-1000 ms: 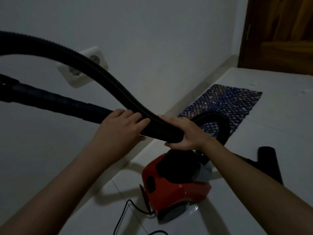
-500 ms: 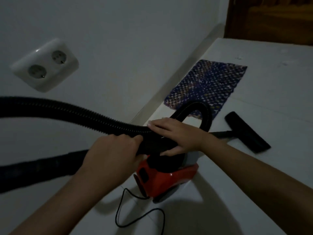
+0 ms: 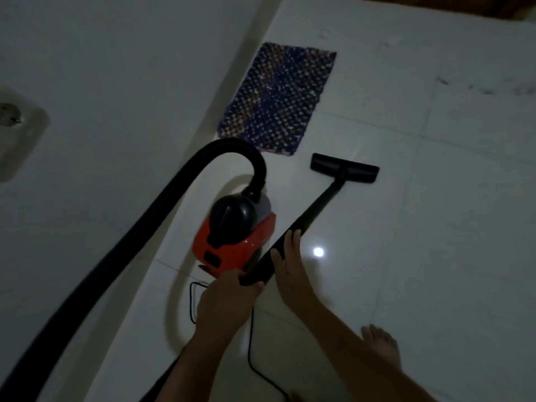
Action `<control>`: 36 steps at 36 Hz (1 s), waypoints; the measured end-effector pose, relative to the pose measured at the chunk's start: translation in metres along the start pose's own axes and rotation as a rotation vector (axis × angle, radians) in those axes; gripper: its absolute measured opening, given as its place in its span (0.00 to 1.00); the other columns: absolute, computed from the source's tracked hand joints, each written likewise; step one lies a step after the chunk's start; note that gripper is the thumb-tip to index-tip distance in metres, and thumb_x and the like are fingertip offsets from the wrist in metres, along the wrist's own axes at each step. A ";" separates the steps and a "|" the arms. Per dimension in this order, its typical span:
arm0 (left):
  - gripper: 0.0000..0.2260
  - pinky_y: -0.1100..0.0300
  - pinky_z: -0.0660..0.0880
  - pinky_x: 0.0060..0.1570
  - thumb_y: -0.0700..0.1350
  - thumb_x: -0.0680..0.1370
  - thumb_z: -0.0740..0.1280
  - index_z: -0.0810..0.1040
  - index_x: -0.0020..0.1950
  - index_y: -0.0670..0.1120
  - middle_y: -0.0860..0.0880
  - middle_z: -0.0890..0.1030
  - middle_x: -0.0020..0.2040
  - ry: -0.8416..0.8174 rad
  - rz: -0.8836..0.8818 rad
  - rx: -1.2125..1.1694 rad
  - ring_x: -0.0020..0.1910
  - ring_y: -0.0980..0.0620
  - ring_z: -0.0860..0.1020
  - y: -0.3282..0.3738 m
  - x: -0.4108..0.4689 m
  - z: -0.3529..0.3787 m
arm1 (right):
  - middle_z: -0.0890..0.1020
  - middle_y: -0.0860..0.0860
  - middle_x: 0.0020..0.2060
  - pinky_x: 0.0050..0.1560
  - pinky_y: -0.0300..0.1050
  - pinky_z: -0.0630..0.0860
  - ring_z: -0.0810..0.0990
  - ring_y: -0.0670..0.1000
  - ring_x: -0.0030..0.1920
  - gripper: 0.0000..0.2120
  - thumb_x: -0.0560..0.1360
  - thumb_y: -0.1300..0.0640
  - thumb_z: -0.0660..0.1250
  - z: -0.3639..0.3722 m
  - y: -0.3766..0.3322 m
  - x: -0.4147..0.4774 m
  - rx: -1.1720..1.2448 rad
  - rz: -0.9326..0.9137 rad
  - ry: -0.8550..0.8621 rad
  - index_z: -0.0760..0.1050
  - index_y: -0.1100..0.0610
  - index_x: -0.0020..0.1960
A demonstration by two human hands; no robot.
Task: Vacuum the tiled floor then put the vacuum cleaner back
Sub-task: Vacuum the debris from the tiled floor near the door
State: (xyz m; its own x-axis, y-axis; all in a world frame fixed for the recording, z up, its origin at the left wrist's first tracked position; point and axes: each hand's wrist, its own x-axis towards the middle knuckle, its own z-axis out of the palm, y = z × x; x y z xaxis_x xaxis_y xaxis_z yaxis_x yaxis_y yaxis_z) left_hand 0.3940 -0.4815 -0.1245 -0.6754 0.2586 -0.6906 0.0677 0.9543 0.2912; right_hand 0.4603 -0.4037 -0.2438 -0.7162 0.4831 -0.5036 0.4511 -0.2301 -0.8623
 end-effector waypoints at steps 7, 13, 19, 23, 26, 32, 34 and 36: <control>0.15 0.59 0.70 0.47 0.52 0.80 0.57 0.70 0.63 0.46 0.46 0.78 0.57 -0.240 0.183 0.248 0.48 0.51 0.75 0.006 -0.021 0.009 | 0.41 0.52 0.78 0.66 0.38 0.63 0.57 0.54 0.75 0.34 0.82 0.57 0.56 0.003 -0.009 -0.011 0.241 0.312 0.295 0.36 0.54 0.78; 0.14 0.59 0.80 0.43 0.48 0.81 0.58 0.62 0.66 0.55 0.41 0.76 0.55 -0.676 0.093 -0.305 0.48 0.49 0.78 -0.002 -0.029 -0.001 | 0.75 0.52 0.47 0.39 0.41 0.76 0.76 0.48 0.41 0.13 0.80 0.59 0.59 -0.004 -0.006 -0.018 0.450 0.363 0.443 0.62 0.50 0.63; 0.15 0.65 0.74 0.31 0.48 0.81 0.58 0.66 0.68 0.54 0.45 0.77 0.45 -0.590 0.038 -0.533 0.35 0.53 0.76 -0.001 -0.041 0.014 | 0.76 0.52 0.40 0.37 0.40 0.76 0.79 0.49 0.38 0.17 0.79 0.63 0.61 -0.014 -0.015 -0.022 0.694 0.325 0.437 0.66 0.47 0.62; 0.15 0.64 0.73 0.27 0.47 0.82 0.57 0.67 0.68 0.51 0.43 0.78 0.44 -0.581 -0.015 -0.684 0.30 0.52 0.75 0.013 -0.042 0.027 | 0.76 0.56 0.39 0.31 0.40 0.77 0.77 0.49 0.30 0.26 0.78 0.66 0.61 -0.031 -0.015 -0.015 0.780 0.308 0.385 0.62 0.44 0.70; 0.17 0.64 0.73 0.27 0.45 0.81 0.58 0.66 0.70 0.50 0.43 0.78 0.44 -0.565 -0.050 -0.779 0.31 0.52 0.76 0.028 -0.037 0.040 | 0.75 0.55 0.34 0.25 0.39 0.73 0.73 0.48 0.26 0.28 0.79 0.65 0.60 -0.049 -0.018 -0.001 0.705 0.344 0.310 0.58 0.46 0.74; 0.17 0.62 0.74 0.27 0.45 0.81 0.59 0.67 0.69 0.48 0.42 0.78 0.43 -0.547 -0.094 -0.924 0.29 0.50 0.76 0.073 -0.012 0.057 | 0.70 0.53 0.31 0.25 0.40 0.72 0.70 0.49 0.27 0.31 0.80 0.64 0.58 -0.093 -0.034 0.043 0.644 0.388 0.251 0.54 0.40 0.74; 0.16 0.61 0.74 0.26 0.45 0.81 0.59 0.67 0.68 0.49 0.41 0.77 0.41 -0.552 -0.111 -0.933 0.27 0.49 0.77 0.091 -0.001 0.061 | 0.69 0.53 0.31 0.25 0.41 0.71 0.70 0.49 0.26 0.31 0.80 0.64 0.57 -0.107 -0.039 0.058 0.585 0.392 0.229 0.52 0.40 0.75; 0.15 0.61 0.75 0.26 0.46 0.81 0.59 0.65 0.68 0.51 0.42 0.76 0.41 -0.546 -0.103 -0.880 0.29 0.48 0.76 0.110 0.008 0.064 | 0.69 0.53 0.30 0.24 0.40 0.71 0.70 0.49 0.25 0.31 0.80 0.64 0.57 -0.121 -0.044 0.072 0.528 0.402 0.212 0.51 0.41 0.76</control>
State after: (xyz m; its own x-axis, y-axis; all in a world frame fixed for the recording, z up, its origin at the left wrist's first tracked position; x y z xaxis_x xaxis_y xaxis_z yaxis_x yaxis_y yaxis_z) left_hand 0.4430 -0.3646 -0.1405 -0.2085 0.4241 -0.8813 -0.6795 0.5853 0.4424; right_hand 0.4529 -0.2568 -0.2356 -0.4043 0.4160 -0.8145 0.3016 -0.7801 -0.5482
